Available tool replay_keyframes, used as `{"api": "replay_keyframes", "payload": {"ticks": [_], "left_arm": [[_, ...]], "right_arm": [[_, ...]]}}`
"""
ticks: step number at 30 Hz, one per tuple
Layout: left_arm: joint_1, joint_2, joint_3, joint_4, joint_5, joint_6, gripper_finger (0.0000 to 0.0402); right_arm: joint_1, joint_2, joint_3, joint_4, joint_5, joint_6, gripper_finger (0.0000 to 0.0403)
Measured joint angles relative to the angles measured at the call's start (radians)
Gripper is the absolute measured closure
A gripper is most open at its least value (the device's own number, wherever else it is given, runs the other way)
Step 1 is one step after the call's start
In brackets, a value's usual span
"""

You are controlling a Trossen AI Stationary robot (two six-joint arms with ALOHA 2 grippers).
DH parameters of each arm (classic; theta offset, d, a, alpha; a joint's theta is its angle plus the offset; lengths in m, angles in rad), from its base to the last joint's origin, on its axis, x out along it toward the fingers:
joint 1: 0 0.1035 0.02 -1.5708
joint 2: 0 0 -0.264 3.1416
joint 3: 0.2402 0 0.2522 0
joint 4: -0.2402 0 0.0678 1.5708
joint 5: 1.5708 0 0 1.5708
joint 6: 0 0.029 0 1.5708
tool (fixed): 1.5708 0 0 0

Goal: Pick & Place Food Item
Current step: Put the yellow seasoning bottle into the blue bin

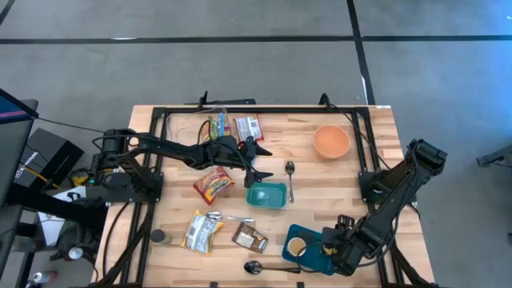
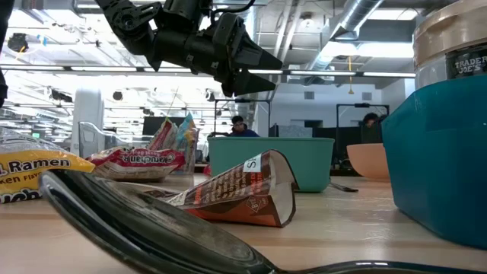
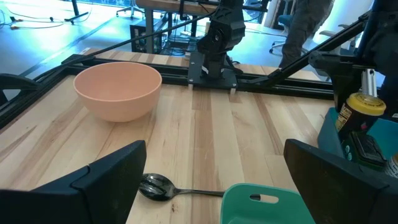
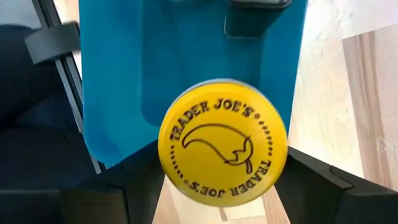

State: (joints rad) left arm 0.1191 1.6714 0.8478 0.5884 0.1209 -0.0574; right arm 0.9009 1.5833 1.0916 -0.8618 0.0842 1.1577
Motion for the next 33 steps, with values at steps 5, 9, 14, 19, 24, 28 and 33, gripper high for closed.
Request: {"api": "replay_keyframes", "payload": {"ticks": [5, 9, 14, 19, 24, 28, 33], "left_arm": [[0.0, 0.0, 0.0, 0.0, 0.0, 0.0, 0.0027], [0.0, 0.0, 0.0, 0.0, 0.0, 0.0, 0.0027], [0.0, 0.0, 0.0, 0.0, 0.0, 0.0, 0.0027], [0.0, 0.0, 0.0, 0.0, 0.0, 0.0, 0.0027], [0.0, 0.0, 0.0, 0.0, 0.0, 0.0, 0.0027], [0.0, 0.0, 0.0, 0.0, 0.0, 0.0, 0.0027], [0.0, 0.0, 0.0, 0.0, 0.0, 0.0, 0.0027]], "right_arm": [[0.0, -0.002, 0.0, -0.008, -0.006, -0.006, 0.0137], [0.0, -0.021, 0.0, -0.018, -0.005, -0.006, 0.0137], [0.0, -0.042, 0.0, -0.026, -0.003, -0.006, 0.0137], [0.001, -0.062, 0.0, -0.064, 0.003, -0.005, 0.0137], [0.001, -0.092, 0.0, -0.087, 0.011, 0.022, 0.0137], [0.008, -0.114, 0.0, -0.101, 0.025, 0.032, 0.0137], [0.015, -0.139, 0.0, -0.12, 0.049, 0.032, 0.0137]]}}
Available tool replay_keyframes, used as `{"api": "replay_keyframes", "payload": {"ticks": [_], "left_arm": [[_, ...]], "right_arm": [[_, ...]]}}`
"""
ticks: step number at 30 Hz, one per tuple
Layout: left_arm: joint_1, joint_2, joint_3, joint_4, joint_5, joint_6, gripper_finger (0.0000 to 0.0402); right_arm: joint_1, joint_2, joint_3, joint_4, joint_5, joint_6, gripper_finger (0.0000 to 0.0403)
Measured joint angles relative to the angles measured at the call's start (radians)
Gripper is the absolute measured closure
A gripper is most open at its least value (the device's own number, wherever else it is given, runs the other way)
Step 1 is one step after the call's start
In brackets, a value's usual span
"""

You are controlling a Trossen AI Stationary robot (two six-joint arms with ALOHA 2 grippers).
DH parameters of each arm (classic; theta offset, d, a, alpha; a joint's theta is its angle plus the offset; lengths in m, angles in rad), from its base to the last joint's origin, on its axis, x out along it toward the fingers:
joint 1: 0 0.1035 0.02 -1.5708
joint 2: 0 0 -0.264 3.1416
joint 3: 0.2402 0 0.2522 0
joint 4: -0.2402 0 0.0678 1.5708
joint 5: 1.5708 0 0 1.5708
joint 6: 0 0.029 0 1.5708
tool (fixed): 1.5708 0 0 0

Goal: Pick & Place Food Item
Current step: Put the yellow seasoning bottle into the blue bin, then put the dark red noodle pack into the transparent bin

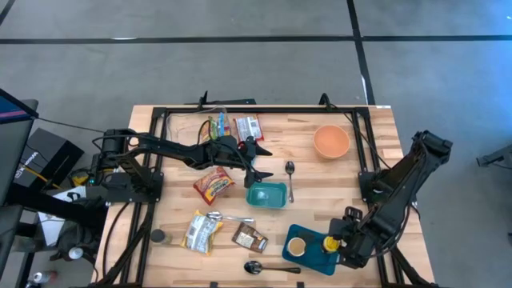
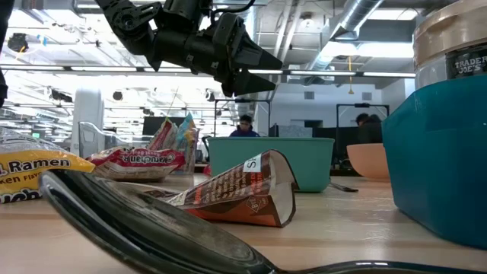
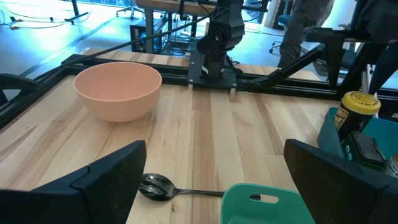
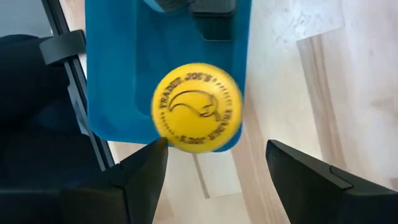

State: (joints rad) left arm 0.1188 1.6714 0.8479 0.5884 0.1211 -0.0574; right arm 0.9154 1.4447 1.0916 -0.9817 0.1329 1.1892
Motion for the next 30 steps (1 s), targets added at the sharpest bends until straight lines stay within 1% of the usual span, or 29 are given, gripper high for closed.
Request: {"api": "replay_keyframes", "payload": {"ticks": [12, 17, 20, 27, 30], "left_arm": [[0.0, 0.0, 0.0, 0.0, 0.0, 0.0, 0.0027], [0.0, 0.0, 0.0, 0.0, 0.0, 0.0, 0.0027], [0.0, 0.0, 0.0, 0.0, 0.0, 0.0, 0.0027], [0.0, 0.0, 0.0, 0.0, 0.0, 0.0, 0.0027], [0.0, 0.0, 0.0, 0.0, 0.0, 0.0, 0.0027]], "right_arm": [[0.0, -0.014, 0.0, -0.045, 0.031, -0.001, 0.0137], [0.005, -0.026, 0.0, -0.06, 0.081, -0.002, 0.0137], [0.016, -0.043, 0.0, -0.058, 0.145, -0.003, 0.0137], [0.035, -0.067, 0.0, -0.057, 0.354, -0.003, 0.0137], [0.032, -0.067, 0.0, -0.055, 0.422, -0.016, 0.0137]]}}
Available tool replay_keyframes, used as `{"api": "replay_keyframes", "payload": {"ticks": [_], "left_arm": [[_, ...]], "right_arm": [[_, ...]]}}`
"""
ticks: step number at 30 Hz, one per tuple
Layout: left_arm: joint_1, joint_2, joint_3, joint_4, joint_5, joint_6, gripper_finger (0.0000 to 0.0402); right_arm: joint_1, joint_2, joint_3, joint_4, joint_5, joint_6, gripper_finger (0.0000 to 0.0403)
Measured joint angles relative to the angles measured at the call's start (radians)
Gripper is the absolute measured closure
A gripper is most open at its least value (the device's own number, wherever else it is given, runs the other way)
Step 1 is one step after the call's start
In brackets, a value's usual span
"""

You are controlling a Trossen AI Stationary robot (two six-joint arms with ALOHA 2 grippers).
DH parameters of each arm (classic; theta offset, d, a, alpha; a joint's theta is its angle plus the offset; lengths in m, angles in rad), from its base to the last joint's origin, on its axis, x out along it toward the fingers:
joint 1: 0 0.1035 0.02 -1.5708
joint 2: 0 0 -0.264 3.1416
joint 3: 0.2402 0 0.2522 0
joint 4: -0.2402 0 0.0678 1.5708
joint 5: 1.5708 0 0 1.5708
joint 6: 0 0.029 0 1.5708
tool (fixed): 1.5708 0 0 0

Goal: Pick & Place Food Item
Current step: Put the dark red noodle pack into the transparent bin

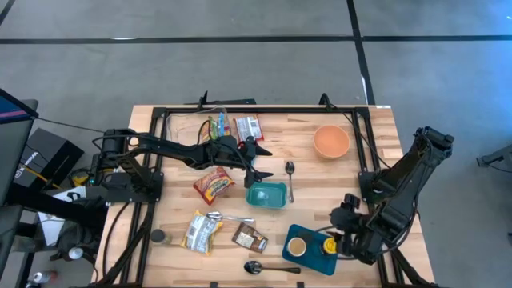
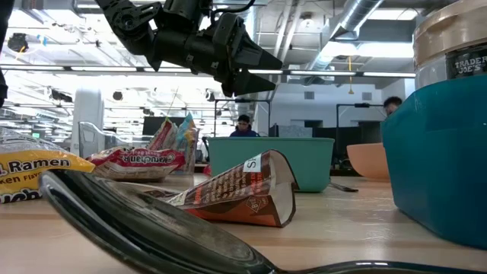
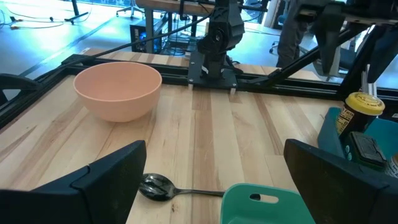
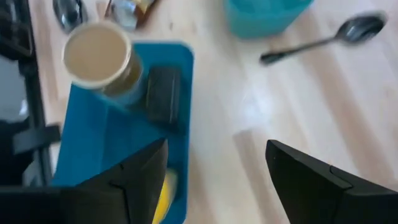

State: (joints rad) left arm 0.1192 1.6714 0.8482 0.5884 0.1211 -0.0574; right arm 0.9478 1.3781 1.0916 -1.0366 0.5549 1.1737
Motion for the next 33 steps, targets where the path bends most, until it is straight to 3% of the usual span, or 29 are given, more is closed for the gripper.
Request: {"api": "replay_keyframes", "payload": {"ticks": [11, 23, 33], "left_arm": [[0.0, 0.0, 0.0, 0.0, 0.0, 0.0, 0.0027], [0.0, 0.0, 0.0, 0.0, 0.0, 0.0, 0.0027], [0.0, 0.0, 0.0, 0.0, 0.0, 0.0, 0.0027]], "right_arm": [[-0.043, 0.001, 0.0, 0.001, 0.287, -0.112, 0.0137], [-0.116, 0.001, -0.056, 0.0, 0.415, -0.187, 0.0142], [-0.206, 0.0, -0.114, -0.013, 0.469, -0.19, 0.0233]]}}
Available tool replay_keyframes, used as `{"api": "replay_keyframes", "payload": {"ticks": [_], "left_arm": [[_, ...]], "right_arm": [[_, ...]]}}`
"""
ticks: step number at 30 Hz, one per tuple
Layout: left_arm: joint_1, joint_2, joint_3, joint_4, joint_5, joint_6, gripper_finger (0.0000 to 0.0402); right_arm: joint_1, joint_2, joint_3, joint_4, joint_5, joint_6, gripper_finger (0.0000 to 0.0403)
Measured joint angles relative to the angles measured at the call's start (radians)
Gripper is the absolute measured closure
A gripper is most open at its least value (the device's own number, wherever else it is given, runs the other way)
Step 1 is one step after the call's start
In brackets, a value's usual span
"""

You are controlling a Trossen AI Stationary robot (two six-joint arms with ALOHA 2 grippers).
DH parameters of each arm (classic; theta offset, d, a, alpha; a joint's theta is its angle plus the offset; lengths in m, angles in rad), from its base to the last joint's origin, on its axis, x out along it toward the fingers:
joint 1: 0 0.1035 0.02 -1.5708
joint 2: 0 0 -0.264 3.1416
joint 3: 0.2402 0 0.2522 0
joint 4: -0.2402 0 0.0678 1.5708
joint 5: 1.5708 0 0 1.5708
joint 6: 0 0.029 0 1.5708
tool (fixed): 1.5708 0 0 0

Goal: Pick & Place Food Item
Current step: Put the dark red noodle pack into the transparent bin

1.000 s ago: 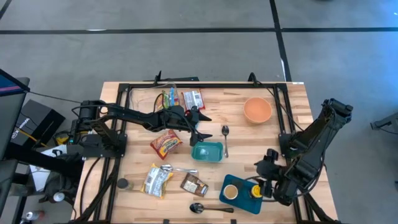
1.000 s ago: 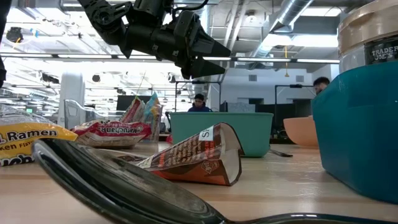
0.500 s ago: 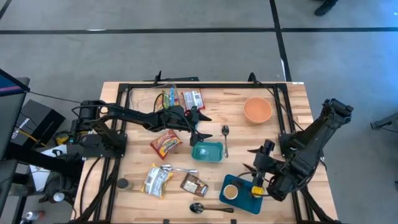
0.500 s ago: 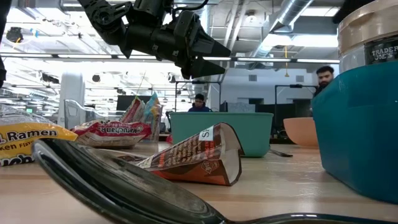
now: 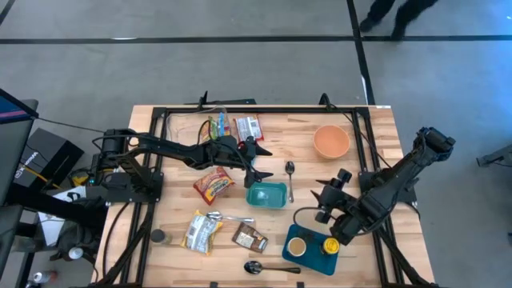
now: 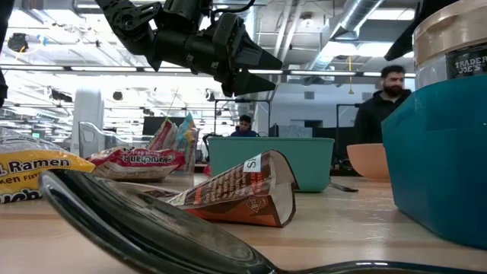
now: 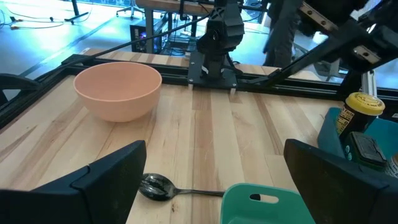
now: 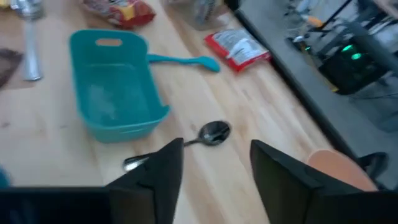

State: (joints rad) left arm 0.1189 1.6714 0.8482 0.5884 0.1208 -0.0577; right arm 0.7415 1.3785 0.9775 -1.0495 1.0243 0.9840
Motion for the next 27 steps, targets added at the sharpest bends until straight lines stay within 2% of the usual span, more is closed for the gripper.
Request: {"api": "replay_keyframes", "payload": {"ticks": [6, 11, 16, 21, 27], "left_arm": [[0.0, 0.0, 0.0, 0.0, 0.0, 0.0, 0.0027], [0.0, 0.0, 0.0, 0.0, 0.0, 0.0, 0.0027], [0.0, 0.0, 0.0, 0.0, 0.0, 0.0, 0.0027], [0.0, 0.0, 0.0, 0.005, 0.0, 0.0, 0.0027], [0.0, 0.0, 0.0, 0.005, 0.0, 0.0, 0.0027]], "right_arm": [[-0.023, -0.026, -0.001, -0.027, 0.043, 0.001, 0.0311], [-0.024, -0.045, -0.001, 0.014, 0.006, -0.037, 0.0364], [-0.011, -0.042, -0.001, 0.2, -0.13, -0.248, 0.0399], [-0.008, -0.037, -0.001, 0.477, -0.294, -0.535, 0.0396], [-0.021, -0.037, -0.001, 0.751, -0.548, -0.795, 0.0401]]}}
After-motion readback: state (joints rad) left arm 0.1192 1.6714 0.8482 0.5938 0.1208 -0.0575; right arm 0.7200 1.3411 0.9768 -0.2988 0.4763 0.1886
